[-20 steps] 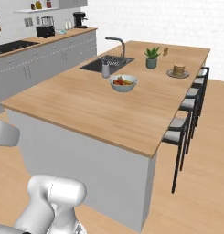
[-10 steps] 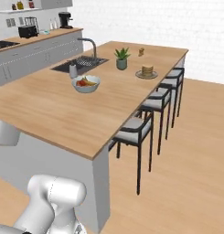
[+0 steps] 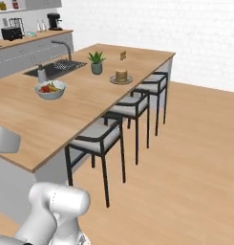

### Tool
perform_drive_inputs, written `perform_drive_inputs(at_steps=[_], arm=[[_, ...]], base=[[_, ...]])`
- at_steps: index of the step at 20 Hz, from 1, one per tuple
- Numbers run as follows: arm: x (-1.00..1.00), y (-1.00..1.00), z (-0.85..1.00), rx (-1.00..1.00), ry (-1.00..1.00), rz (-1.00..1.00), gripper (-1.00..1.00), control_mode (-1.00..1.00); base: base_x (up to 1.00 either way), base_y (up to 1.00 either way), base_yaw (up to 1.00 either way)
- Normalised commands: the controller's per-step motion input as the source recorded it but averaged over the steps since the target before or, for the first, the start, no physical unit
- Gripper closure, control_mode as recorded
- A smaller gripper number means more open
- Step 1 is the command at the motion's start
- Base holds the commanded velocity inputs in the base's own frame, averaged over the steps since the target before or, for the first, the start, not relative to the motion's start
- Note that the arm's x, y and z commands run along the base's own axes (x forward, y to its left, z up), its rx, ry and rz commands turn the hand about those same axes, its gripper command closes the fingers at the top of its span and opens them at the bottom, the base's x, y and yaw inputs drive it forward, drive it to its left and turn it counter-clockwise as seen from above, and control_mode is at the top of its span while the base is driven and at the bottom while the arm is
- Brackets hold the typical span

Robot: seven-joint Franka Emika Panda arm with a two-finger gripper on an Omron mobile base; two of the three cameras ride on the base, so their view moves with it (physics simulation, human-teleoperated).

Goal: Take the strawberry from the fridge and place it on top of the pancake, located on the dining counter.

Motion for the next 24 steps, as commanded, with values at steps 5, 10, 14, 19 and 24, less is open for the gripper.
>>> perform_drive_inputs(at_steps=[5, 10, 14, 19, 24], arm=[[0.0, 0.0, 0.0, 0.0, 0.0, 0.0, 1.0, 1.0], [0.0, 0.0, 0.0, 0.0, 0.0, 0.0, 1.0, 1.0], [0.0, 0.0, 0.0, 0.0, 0.0, 0.0, 1.0, 1.0], [0.0, 0.0, 0.0, 0.0, 0.0, 0.0, 1.0, 1.0], [0.0, 0.0, 0.0, 0.0, 0.0, 0.0, 1.0, 1.0]], base=[[0.58, -1.0, 0.12], [0.78, -0.98, 0.26], [0.8, -0.9, 0.26], [0.75, -0.91, 0.26], [0.88, -0.51, 0.35]])
